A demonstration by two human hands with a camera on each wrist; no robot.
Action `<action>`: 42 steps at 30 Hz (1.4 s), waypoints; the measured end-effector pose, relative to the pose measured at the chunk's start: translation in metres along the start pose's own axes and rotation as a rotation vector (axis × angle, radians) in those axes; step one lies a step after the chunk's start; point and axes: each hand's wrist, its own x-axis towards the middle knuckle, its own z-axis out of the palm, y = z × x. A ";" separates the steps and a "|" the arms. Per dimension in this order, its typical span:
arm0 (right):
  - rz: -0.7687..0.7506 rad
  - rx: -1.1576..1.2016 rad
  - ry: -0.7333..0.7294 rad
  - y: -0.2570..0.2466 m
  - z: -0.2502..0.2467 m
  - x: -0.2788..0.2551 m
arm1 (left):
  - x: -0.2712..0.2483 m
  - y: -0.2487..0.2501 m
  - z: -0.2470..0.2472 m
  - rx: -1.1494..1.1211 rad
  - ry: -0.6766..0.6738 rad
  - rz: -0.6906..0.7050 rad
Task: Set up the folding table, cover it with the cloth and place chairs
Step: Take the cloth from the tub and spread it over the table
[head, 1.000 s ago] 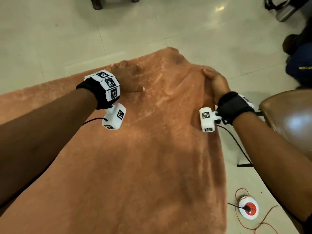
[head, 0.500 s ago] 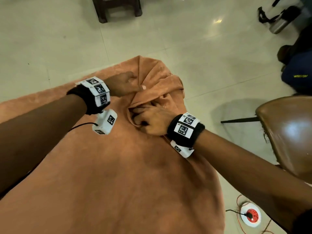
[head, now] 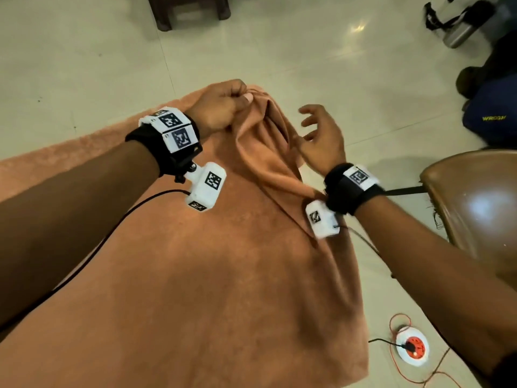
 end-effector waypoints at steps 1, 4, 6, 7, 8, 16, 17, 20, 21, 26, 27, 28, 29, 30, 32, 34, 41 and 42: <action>0.090 -0.023 -0.056 0.007 -0.003 0.013 | -0.005 0.005 -0.004 -0.049 -0.008 0.005; 0.205 0.017 -0.325 0.012 -0.003 0.042 | -0.013 0.012 -0.006 -0.159 -0.070 0.005; 0.160 -0.085 -0.432 0.005 0.009 0.053 | -0.017 0.011 -0.005 -0.214 -0.102 0.001; 0.116 -0.219 -0.459 0.002 0.015 0.058 | -0.019 0.011 -0.003 -0.221 -0.116 0.005; 0.066 -0.375 -0.461 -0.001 0.020 0.062 | -0.020 0.010 0.000 -0.217 -0.126 0.007; -0.053 -0.708 -0.201 -0.045 -0.041 0.129 | -0.035 -0.006 -0.002 -0.119 0.030 -0.052; -0.091 -0.680 -0.137 -0.056 -0.043 0.140 | -0.035 -0.006 -0.001 -0.128 0.048 -0.054; -0.121 -0.449 -0.054 -0.080 -0.027 0.169 | -0.031 -0.001 0.003 -0.147 0.156 -0.070; -0.135 -0.408 -0.092 -0.085 -0.019 0.173 | -0.027 -0.001 0.003 -0.148 0.196 -0.095; -0.132 -0.543 -0.507 -0.083 0.015 0.143 | -0.020 -0.030 -0.001 0.076 0.256 -0.247; -0.117 -0.550 -0.535 -0.076 0.017 0.134 | -0.020 -0.038 -0.003 0.125 0.259 -0.269; -0.055 -0.559 -0.545 -0.064 0.021 0.125 | -0.021 -0.043 -0.004 0.144 0.274 -0.298; 0.032 -0.560 -0.570 -0.049 0.023 0.119 | -0.021 -0.046 -0.006 0.156 0.295 -0.320; 0.146 -0.538 -0.626 -0.034 0.024 0.111 | -0.021 -0.049 -0.006 0.146 0.303 -0.338; 0.326 -0.366 -0.739 -0.009 0.028 0.097 | -0.019 -0.054 -0.005 0.077 0.289 -0.384; 0.371 -0.202 -0.730 0.006 0.033 0.089 | -0.018 -0.054 -0.002 0.034 0.269 -0.413; 0.386 0.076 -0.629 0.006 0.036 0.087 | -0.009 -0.052 -0.001 0.024 0.146 -0.462; 0.384 0.071 -0.636 0.004 0.035 0.088 | -0.009 -0.052 -0.003 0.024 0.142 -0.470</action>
